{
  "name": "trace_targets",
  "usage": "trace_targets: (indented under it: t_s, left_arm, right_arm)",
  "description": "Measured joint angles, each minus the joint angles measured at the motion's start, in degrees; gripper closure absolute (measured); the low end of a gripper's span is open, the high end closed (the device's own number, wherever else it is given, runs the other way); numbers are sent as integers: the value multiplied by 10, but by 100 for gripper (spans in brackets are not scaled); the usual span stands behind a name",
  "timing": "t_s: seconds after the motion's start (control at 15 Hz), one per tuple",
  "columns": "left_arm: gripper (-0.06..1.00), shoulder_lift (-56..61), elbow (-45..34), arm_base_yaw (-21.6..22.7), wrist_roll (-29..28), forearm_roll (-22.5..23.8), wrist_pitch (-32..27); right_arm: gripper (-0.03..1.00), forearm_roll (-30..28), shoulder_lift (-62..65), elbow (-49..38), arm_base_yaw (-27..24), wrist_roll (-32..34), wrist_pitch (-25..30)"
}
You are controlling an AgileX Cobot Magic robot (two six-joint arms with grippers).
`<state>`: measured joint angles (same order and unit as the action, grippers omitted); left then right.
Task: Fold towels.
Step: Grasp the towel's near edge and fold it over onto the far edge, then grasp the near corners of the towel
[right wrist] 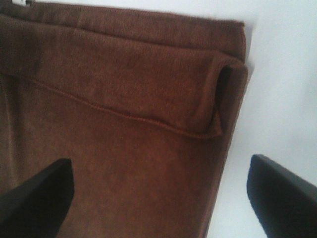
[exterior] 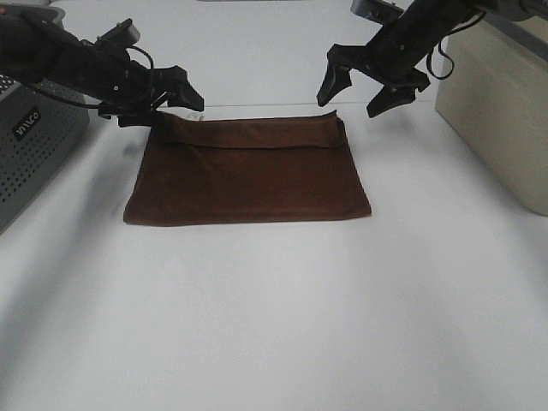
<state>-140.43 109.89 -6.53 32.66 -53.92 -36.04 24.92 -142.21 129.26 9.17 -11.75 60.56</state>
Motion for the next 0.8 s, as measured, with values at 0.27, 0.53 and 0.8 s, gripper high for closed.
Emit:
trace_targets:
  t_s: [0.27,0.53,0.8]
  left_arm:
    - [14,0,0,6,-116,60,-31]
    - [14,2,0,9,-206,142,-123]
    - [14,80,-81,10,-258,225,-127]
  right_arm:
    - [8,-7,5,1,0,23,81]
    - [8,-8,18,-11,0,40,85]
    - [8,-5,61,-107,0,38,88]
